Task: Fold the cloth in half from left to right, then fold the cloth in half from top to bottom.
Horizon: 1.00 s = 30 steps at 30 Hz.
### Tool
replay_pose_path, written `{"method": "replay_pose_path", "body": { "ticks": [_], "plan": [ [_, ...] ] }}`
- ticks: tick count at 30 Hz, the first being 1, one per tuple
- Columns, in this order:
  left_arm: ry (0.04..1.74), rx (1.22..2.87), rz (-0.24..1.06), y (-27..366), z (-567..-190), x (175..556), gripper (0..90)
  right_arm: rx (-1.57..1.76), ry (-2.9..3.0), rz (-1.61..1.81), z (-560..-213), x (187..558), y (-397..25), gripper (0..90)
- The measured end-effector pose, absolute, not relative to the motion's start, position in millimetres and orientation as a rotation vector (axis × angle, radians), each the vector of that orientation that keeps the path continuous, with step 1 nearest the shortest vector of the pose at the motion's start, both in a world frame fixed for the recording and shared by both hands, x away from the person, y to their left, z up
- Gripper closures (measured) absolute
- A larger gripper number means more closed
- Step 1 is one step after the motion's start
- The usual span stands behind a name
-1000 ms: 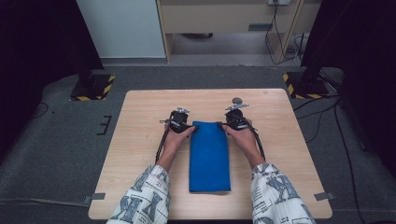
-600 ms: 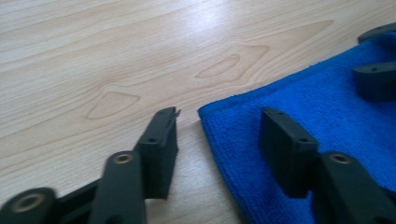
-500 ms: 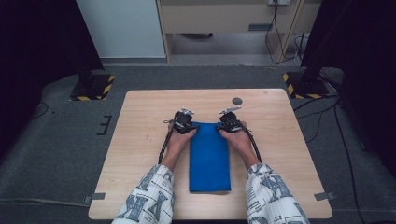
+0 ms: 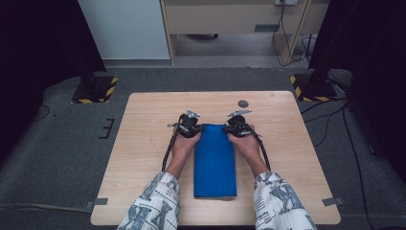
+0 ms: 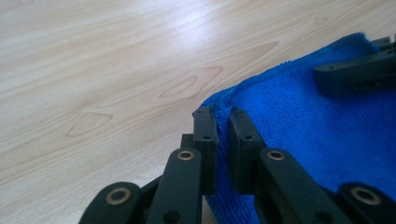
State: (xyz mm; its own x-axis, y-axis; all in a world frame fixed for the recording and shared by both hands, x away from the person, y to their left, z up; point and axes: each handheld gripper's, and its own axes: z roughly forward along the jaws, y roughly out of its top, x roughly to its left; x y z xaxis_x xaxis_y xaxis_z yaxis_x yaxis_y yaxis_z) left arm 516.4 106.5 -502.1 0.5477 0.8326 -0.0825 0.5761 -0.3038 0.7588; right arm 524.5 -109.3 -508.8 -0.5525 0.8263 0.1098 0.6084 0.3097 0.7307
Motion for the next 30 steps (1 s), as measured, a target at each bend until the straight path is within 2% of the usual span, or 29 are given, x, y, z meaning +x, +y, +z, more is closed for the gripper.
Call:
{"method": "replay_pose_path", "body": {
  "ticks": [12,30],
  "plan": [
    [1.107,1.955,0.442,111,-483,511,84.6,1.247,2.264,1.138,-485,518,-110,85.1],
    [1.092,1.910,0.469,116,-471,511,84.8,1.212,2.235,1.191,-472,520,-110,85.0]
  ]
}}
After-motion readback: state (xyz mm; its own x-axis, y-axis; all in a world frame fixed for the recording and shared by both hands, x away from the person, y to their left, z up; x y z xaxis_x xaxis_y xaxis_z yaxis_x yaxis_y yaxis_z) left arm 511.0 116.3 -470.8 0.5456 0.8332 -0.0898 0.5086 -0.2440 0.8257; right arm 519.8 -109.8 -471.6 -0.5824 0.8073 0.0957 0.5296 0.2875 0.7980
